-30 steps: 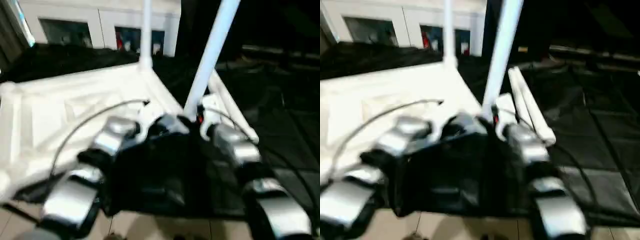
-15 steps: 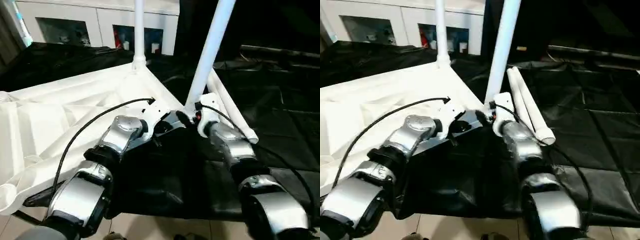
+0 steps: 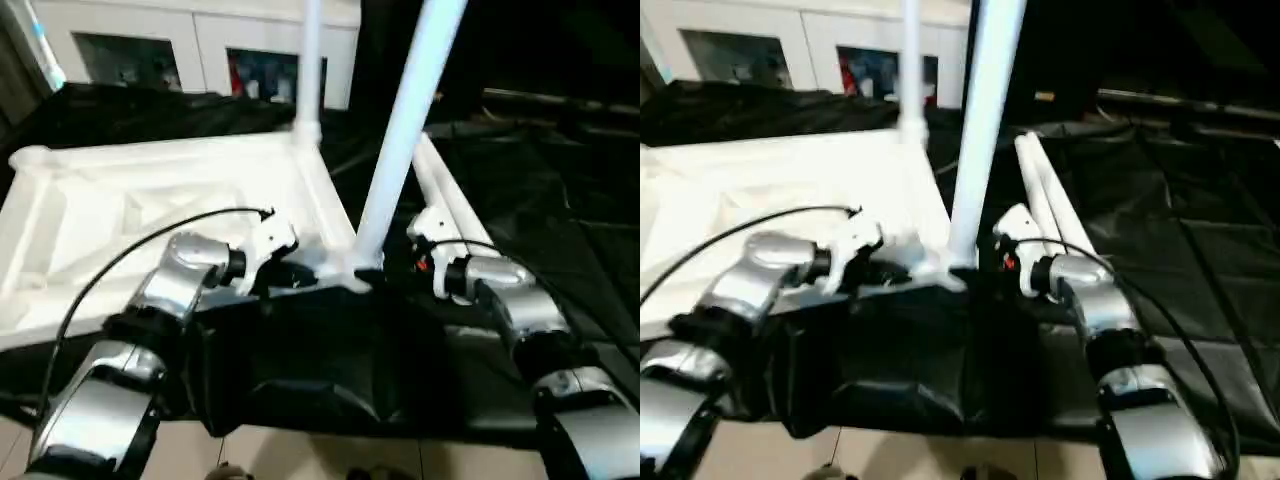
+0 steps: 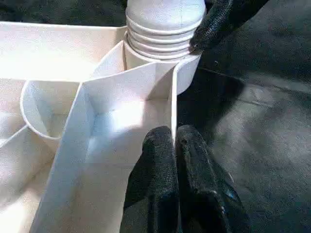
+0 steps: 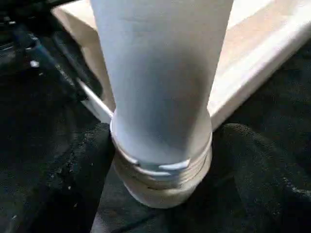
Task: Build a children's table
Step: Rotate leg to tighten
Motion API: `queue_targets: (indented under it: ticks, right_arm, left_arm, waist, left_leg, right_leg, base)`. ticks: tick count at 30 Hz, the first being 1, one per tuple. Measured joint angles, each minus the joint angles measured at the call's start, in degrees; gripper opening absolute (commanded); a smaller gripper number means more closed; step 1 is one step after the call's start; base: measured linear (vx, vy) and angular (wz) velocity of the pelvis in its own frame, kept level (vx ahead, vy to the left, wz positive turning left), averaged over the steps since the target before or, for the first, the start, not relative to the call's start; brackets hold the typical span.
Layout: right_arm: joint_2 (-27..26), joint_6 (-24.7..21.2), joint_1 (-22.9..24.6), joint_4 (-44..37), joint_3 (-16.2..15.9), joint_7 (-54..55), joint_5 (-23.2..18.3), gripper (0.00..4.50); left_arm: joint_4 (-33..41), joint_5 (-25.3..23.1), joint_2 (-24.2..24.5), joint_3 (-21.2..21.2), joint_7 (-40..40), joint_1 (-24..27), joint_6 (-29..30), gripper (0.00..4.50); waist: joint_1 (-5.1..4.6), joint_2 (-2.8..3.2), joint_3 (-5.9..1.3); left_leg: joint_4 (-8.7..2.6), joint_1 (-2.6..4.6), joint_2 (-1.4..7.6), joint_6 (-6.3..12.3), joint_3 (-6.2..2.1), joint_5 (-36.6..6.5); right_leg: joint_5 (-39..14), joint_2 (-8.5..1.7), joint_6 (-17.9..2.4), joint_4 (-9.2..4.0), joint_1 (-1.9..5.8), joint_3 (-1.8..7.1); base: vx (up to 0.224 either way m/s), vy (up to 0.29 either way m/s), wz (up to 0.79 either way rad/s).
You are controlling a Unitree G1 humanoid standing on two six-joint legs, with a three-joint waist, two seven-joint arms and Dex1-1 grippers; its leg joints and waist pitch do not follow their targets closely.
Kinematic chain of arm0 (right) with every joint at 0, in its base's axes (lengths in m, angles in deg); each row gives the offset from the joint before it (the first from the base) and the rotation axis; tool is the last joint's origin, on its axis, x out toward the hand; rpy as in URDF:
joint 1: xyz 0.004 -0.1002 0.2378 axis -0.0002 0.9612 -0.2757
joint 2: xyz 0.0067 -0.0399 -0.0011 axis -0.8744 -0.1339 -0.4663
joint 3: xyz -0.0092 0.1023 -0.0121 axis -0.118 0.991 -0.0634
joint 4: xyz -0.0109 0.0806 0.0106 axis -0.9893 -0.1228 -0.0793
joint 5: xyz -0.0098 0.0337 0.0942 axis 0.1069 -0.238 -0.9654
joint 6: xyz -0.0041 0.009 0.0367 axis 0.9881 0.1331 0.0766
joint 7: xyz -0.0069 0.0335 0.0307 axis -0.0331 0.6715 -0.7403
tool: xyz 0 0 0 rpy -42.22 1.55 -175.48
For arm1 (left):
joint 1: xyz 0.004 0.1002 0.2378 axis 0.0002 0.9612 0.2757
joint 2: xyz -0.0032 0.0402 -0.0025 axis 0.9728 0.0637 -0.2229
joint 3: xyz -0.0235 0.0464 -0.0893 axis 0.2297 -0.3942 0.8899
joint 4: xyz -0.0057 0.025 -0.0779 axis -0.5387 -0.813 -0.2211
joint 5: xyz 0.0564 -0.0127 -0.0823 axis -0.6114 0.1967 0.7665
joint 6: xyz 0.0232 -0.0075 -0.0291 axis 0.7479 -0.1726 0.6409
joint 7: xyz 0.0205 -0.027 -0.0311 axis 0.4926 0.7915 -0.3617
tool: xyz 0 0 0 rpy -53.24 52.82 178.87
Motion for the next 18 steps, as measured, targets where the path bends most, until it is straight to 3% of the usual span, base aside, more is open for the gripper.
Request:
queue_targets:
  ticks: [5, 6, 18]
  right_arm:
    - [0.51, -0.51, 0.02, -1.37, -0.7, -1.33, 0.02, 3.77]
    - [0.5, -0.69, 0.03, -1.59, -0.7, -1.5, 0.01, 3.52]
    - [-0.14, -1.94, 2.39, -4.45, -0.59, -1.89, -0.77, 2.79]
  left_arm:
    - [0.94, 0.3, 0.57, -0.03, 1.07, 0.38, 0.32, 0.0]
    - [1.16, 0.33, 0.6, -0.02, 1.16, 0.52, 0.42, 0.0]
    - [1.87, 0.43, 0.73, -0.02, 1.74, 1.09, 1.24, 0.0]
  waist:
    - [0.06, -0.04, 0.02]
    - [0.06, -0.04, 0.02]
    - [0.14, -0.04, 0.02]
  left_leg:
    - [0.0, -0.01, 0.0, -0.01, 0.0, -0.01]
    - [0.0, -0.01, 0.0, -0.01, 0.0, -0.01]
    - [0.0, 0.01, 0.0, -0.02, 0.0, -0.01]
  right_leg:
    - [0.0, 0.0, 0.0, 0.0, 0.0, 0.0]
    - [0.0, 0.0, 0.0, 0.0, -0.01, 0.0]
    - [-0.01, 0.0, 0.0, 0.0, 0.01, 0.0]
  base:
    - [0.0, 0.0, 0.0]
    - [0.0, 0.0, 0.0]
    - [0.0, 0.0, 0.0]
